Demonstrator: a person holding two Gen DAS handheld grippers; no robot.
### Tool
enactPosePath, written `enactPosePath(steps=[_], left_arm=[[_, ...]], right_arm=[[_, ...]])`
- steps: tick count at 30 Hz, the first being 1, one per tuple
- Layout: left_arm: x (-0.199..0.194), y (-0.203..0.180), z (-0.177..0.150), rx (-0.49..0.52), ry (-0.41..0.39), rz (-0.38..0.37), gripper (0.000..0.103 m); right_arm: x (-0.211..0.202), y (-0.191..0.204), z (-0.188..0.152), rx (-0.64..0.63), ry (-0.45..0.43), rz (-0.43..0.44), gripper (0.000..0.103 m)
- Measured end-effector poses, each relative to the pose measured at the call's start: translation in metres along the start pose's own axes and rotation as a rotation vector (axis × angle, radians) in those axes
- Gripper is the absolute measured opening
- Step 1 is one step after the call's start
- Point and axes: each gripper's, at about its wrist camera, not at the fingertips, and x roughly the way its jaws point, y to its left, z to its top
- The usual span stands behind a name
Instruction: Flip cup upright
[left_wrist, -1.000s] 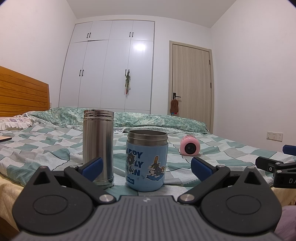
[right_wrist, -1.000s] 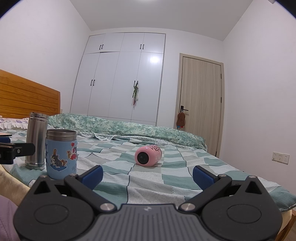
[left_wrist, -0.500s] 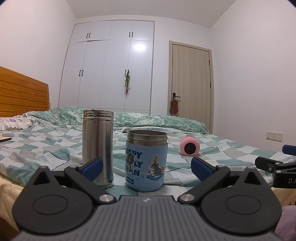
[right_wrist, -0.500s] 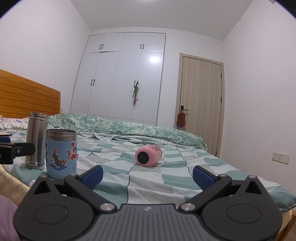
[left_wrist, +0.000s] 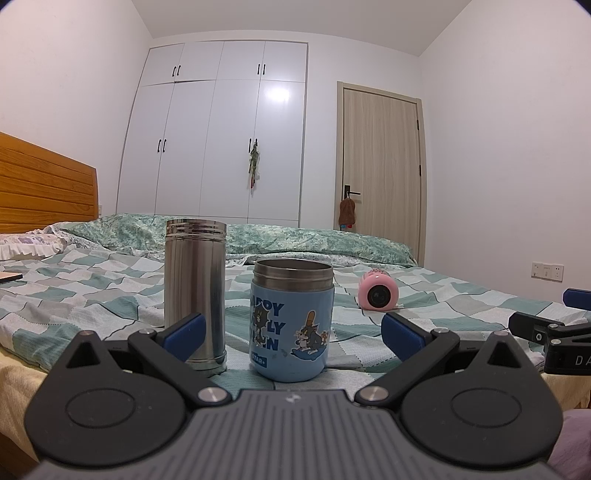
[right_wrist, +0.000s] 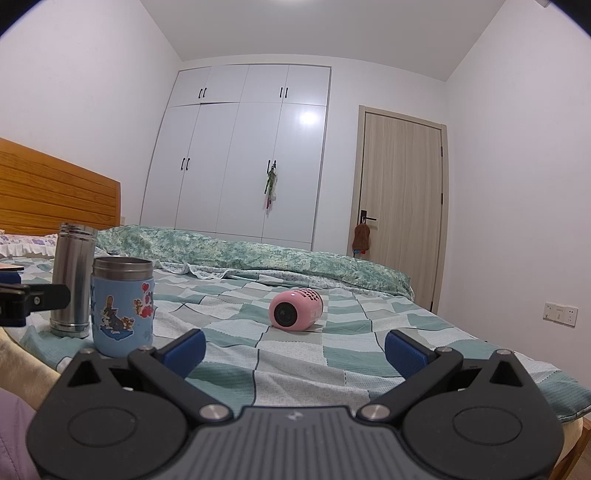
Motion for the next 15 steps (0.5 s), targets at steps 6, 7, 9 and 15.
enactPosePath(steps=[6, 7, 9, 15], left_arm=[[-0.0005, -0.0011, 0.0009, 0.005, -0.004, -0.002, 0.103], [-0.0003, -0.0033, 0.0036, 0.005, -0.007, -0.006, 0.103], [-0.0021, -0.0032, 0.0003, 0.006, -0.011, -0.011, 0.103], [-0.0014, -0.0051, 0.0021, 0.018, 0.004, -0.008, 0.103]], right_arm=[[-0.0006, 0.0002, 0.0000, -0.001, 0.000, -0.001, 0.103], [-0.0005, 0.0003, 0.0000, -0.002, 0.000, -0.001, 0.103], [0.0000, 0.0012, -0.0001, -0.005, 0.002, -0.005, 0.103], [0.0017, 0.0065, 0.0010, -0.007, 0.020, 0.005, 0.103]])
